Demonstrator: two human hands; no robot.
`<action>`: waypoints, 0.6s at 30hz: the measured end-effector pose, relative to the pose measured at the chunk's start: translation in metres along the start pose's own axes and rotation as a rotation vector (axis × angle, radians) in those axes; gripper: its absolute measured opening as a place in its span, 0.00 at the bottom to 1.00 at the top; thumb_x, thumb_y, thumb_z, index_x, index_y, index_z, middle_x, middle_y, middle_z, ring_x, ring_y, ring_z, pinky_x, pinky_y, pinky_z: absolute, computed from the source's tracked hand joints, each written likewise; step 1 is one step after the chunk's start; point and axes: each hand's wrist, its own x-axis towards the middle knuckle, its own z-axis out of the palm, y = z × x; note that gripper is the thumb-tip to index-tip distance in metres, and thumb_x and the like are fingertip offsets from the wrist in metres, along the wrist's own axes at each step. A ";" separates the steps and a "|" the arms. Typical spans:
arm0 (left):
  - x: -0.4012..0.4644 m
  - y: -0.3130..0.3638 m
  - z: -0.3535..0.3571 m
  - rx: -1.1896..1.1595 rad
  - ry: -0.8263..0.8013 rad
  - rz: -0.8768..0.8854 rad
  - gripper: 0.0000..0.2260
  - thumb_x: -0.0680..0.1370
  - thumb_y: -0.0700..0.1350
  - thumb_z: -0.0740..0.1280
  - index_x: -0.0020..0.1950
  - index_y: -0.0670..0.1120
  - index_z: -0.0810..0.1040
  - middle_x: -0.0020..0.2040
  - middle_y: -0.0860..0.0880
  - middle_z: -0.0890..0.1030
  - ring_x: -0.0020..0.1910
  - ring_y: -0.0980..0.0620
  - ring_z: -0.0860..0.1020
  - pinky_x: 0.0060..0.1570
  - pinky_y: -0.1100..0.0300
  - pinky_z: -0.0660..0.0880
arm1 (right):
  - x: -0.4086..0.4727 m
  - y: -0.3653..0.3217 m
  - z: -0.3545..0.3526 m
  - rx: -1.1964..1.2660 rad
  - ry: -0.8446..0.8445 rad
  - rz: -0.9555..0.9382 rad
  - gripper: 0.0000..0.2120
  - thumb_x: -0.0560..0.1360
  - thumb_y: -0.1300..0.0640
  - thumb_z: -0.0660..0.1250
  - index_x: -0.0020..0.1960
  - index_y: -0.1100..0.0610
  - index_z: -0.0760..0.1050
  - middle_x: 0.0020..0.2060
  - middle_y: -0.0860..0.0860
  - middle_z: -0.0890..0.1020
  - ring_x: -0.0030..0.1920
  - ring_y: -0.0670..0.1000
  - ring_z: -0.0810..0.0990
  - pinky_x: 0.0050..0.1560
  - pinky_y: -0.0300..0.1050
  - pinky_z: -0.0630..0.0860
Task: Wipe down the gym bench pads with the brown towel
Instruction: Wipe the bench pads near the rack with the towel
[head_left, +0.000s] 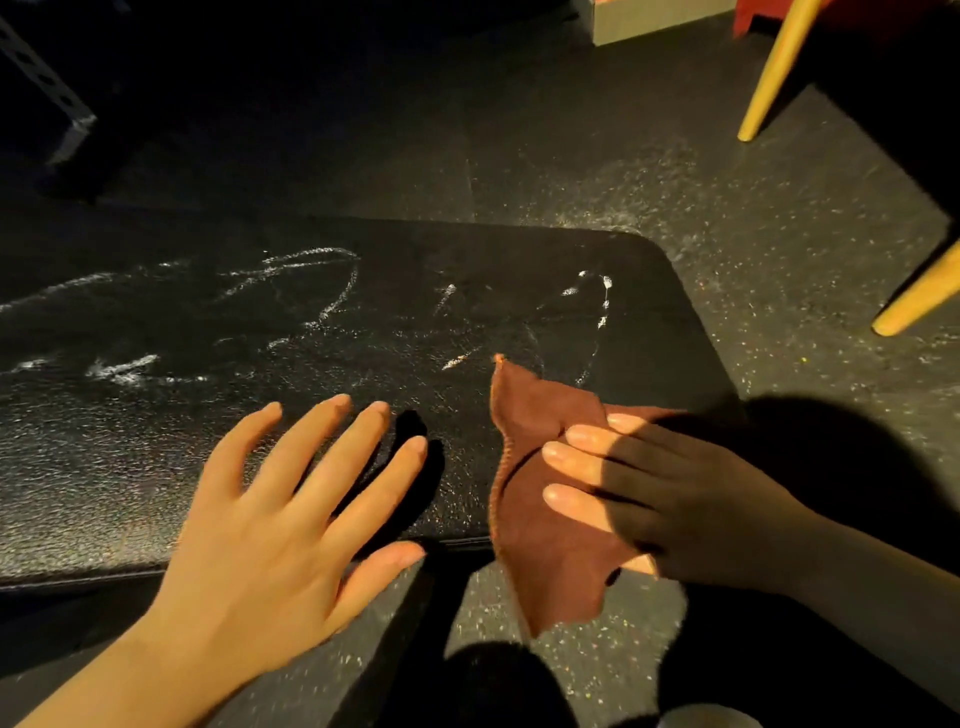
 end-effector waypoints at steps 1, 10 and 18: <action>0.009 0.005 0.001 -0.007 -0.007 0.050 0.25 0.82 0.61 0.54 0.72 0.47 0.72 0.69 0.39 0.75 0.67 0.37 0.70 0.62 0.36 0.66 | -0.010 0.008 -0.004 -0.065 -0.060 -0.038 0.29 0.78 0.47 0.60 0.76 0.54 0.62 0.75 0.54 0.65 0.76 0.56 0.62 0.77 0.49 0.53; 0.040 0.030 0.009 -0.080 -0.077 0.275 0.29 0.82 0.59 0.55 0.80 0.49 0.58 0.79 0.45 0.60 0.75 0.41 0.63 0.71 0.38 0.59 | -0.033 0.014 0.004 -0.134 0.060 0.008 0.22 0.83 0.53 0.51 0.76 0.55 0.61 0.73 0.54 0.66 0.74 0.57 0.64 0.75 0.56 0.57; 0.076 0.048 0.018 -0.111 -0.142 0.479 0.28 0.79 0.54 0.57 0.79 0.47 0.63 0.77 0.43 0.66 0.76 0.42 0.62 0.74 0.39 0.54 | -0.050 -0.034 -0.034 0.097 0.042 0.591 0.31 0.73 0.45 0.61 0.75 0.50 0.65 0.76 0.53 0.65 0.76 0.56 0.63 0.70 0.61 0.63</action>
